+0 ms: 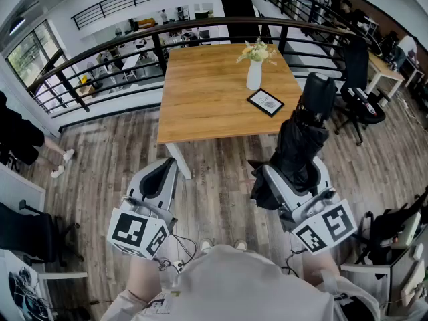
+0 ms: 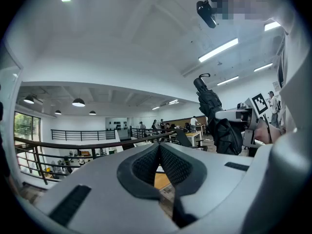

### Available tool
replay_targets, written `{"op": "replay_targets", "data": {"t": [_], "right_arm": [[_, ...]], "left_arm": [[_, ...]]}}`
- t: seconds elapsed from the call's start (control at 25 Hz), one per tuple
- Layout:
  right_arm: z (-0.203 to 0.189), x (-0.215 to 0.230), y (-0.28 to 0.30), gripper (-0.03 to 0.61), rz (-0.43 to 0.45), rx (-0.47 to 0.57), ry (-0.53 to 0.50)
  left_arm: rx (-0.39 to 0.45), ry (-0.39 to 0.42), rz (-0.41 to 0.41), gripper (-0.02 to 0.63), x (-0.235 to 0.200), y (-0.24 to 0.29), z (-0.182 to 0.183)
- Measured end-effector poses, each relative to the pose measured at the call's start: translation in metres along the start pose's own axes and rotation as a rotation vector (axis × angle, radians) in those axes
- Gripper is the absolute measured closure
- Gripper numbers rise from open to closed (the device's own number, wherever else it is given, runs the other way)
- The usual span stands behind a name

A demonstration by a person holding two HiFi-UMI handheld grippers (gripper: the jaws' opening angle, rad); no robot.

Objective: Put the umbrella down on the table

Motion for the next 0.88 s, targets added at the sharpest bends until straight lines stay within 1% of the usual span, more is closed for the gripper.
{"op": "replay_targets", "data": {"t": [0.16,0.4,0.56,0.72,0.88], "right_arm": [[0.0,0.012,0.003,0.272,0.005,-0.018,0.005],[-0.009,0.027,-0.009,0.269,0.001,-0.058,-0.018],[-0.006,0.046,-0.032,0.269,-0.011,-0.055,-0.013],[-0.016,0.063,-0.053,0.27,-0.017,-0.049,0.012],[-0.024,0.076,-0.063,0.27,-0.022,-0.063,0.03]], "left_arm": [[-0.007,-0.005,-0.004,0.597,0.004,0.011,0.002],[-0.009,-0.013,-0.004,0.597,0.019,0.022,-0.006],[-0.018,-0.007,-0.008,0.597,0.045,0.03,-0.005],[-0.032,-0.012,-0.016,0.597,0.069,0.039,-0.018],[-0.077,-0.004,-0.012,0.597,0.081,0.05,-0.024]]}}
Point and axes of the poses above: the fingertips, and each gripper's own axes: y forward along the fingers, x to its right, z out of its top, the point moved 10 cm from there along -y, backward along the fingers, and after that the axes turned 2 degrees about x, right-handed, at the moved point
